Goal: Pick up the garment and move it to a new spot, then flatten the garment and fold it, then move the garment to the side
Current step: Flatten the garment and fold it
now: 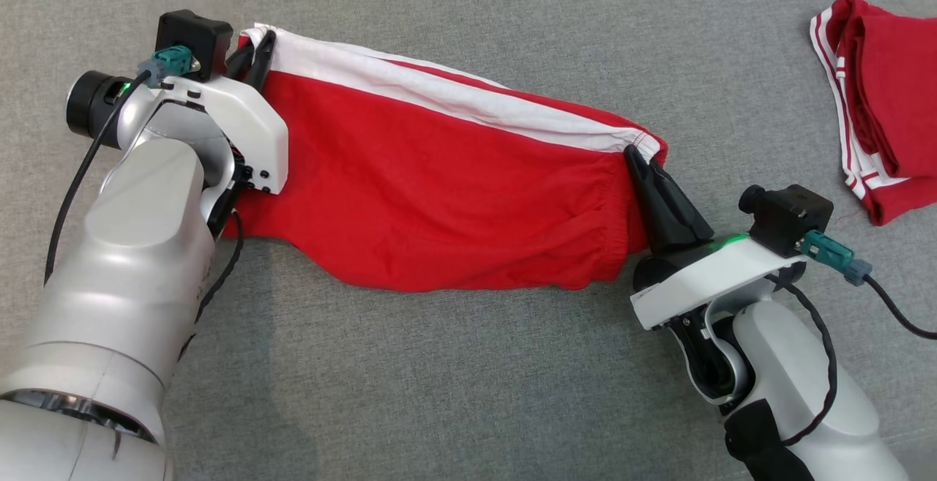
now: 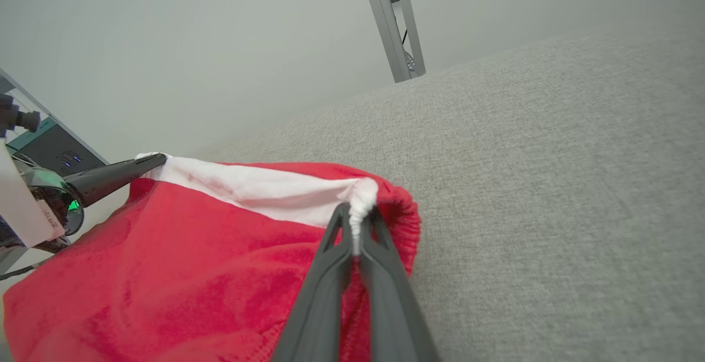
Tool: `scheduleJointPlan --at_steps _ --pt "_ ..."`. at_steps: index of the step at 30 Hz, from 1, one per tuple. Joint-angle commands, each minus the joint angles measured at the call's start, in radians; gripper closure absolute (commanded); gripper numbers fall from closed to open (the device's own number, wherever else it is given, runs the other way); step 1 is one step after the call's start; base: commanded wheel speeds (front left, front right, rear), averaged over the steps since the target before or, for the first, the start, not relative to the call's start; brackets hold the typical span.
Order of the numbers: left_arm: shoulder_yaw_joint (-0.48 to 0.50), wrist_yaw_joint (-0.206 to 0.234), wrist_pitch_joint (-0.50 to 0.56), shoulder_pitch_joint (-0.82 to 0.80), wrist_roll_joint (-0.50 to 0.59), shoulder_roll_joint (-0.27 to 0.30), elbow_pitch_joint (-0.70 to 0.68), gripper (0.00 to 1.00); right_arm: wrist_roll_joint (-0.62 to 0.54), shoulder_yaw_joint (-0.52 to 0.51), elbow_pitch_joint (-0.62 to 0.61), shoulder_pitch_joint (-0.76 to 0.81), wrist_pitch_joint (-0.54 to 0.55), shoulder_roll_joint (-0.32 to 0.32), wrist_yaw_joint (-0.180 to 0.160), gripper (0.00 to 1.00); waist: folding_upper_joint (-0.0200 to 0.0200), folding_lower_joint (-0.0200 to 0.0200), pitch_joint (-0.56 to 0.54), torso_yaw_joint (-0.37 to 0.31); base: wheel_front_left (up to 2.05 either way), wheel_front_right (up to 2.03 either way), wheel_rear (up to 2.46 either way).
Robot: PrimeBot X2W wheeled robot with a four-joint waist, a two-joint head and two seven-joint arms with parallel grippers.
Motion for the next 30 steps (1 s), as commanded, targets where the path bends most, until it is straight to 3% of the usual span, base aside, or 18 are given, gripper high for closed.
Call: scheduleJointPlan --at_steps 1,2,3,4,5,12,18,30 --pt "-0.008 0.002 -0.001 -0.027 0.01 0.005 0.014 0.0 -0.017 -0.008 0.008 -0.013 -0.004 0.0 0.0 0.41 0.0 0.0 -0.005 0.0 0.0 0.0 0.0" --pt "-0.01 0.002 -0.006 -0.029 0.011 0.003 0.017 0.0 -0.022 -0.011 0.01 -0.013 -0.004 0.002 0.0 0.17 0.0 0.0 -0.008 0.001 0.0 0.0 0.0" --pt "-0.01 0.002 -0.006 -0.029 0.011 0.003 0.017 0.0 -0.022 -0.011 0.01 -0.013 -0.004 0.002 0.0 0.17 0.0 0.0 -0.008 0.001 0.0 0.0 0.0" --pt "-0.01 0.002 -0.011 -0.031 0.008 0.002 0.021 0.0 -0.027 -0.014 0.012 -0.013 -0.004 0.005 0.0 0.03 0.0 0.0 -0.01 0.002 0.0 0.0 0.0" --pt "-0.012 0.002 -0.016 -0.031 0.005 -0.001 0.023 0.0 -0.031 -0.017 0.013 -0.012 -0.004 0.007 0.0 0.0 0.0 0.0 -0.013 0.002 0.0 0.0 0.0" --pt "-0.039 0.0 -0.039 0.009 -0.021 -0.01 0.002 0.0 -0.067 -0.053 0.006 0.026 -0.004 0.008 0.0 0.0 0.0 0.0 -0.047 0.02 0.0 0.0 0.0" --pt "-0.074 0.0 -0.042 0.063 -0.08 0.022 -0.041 0.0 -0.106 -0.1 -0.026 0.082 0.01 -0.004 0.0 0.0 0.0 0.0 -0.089 0.042 0.0 0.0 0.0" --pt "-0.144 0.0 0.064 0.228 -0.253 0.055 -0.133 0.0 -0.182 -0.255 -0.158 0.24 0.063 -0.013 0.0 0.0 0.0 0.0 -0.184 0.071 0.0 0.0 0.0"
